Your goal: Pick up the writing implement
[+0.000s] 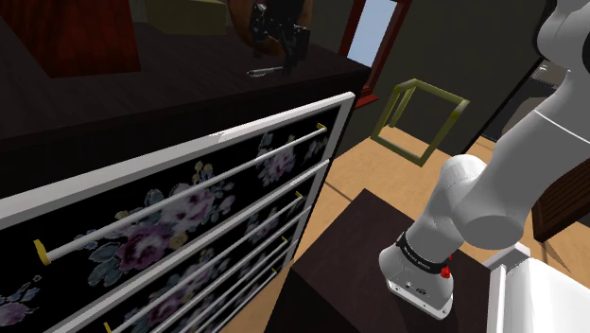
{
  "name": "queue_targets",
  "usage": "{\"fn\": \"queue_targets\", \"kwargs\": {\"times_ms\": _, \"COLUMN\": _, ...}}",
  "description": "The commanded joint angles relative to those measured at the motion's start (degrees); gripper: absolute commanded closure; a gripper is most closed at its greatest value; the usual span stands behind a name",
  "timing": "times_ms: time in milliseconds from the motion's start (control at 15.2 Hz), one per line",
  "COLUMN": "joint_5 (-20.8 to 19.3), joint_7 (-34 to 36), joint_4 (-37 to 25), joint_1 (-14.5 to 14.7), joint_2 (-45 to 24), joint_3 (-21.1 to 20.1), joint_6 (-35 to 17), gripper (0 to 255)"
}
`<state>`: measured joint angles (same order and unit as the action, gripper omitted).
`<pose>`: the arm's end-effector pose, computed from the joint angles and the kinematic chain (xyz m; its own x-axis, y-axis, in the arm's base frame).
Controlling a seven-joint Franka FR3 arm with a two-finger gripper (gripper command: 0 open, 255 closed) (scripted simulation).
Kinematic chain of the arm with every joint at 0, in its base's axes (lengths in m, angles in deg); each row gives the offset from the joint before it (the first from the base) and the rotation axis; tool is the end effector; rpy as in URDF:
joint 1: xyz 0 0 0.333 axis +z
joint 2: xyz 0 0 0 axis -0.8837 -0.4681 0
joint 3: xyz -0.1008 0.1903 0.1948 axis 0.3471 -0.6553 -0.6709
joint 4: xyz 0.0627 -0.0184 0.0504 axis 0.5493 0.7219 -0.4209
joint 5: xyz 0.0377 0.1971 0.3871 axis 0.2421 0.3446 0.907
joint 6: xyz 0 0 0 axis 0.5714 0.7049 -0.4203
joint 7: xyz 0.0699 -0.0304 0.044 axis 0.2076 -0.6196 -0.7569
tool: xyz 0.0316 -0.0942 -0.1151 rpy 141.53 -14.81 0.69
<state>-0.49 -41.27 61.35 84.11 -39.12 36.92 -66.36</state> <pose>0.5379 0.1861 0.5398 0.0326 0.9995 -0.0010 0.9964 -0.0325 0.0787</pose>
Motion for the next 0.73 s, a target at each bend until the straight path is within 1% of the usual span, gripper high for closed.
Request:
{"fn": "queue_targets", "kwargs": {"times_ms": 0, "joint_5": -0.01, "joint_7": 0.03, "joint_4": 0.47, "joint_1": 0.01, "joint_2": 0.13, "joint_3": -0.01, "joint_6": -0.36, "gripper": 255}}
{"fn": "queue_targets", "kwargs": {"times_ms": 594, "joint_5": -0.01, "joint_7": -0.01, "joint_4": 0.42, "joint_1": -0.01, "joint_2": 0.06, "joint_3": 0.01, "joint_6": -0.39, "gripper": 255}}
{"fn": "queue_targets", "kwargs": {"times_ms": 660, "joint_5": 0.0, "joint_7": -0.03, "joint_4": -0.5, "joint_1": -0.01, "joint_2": -0.07, "joint_3": 0.0, "joint_6": 0.4, "gripper": 255}}
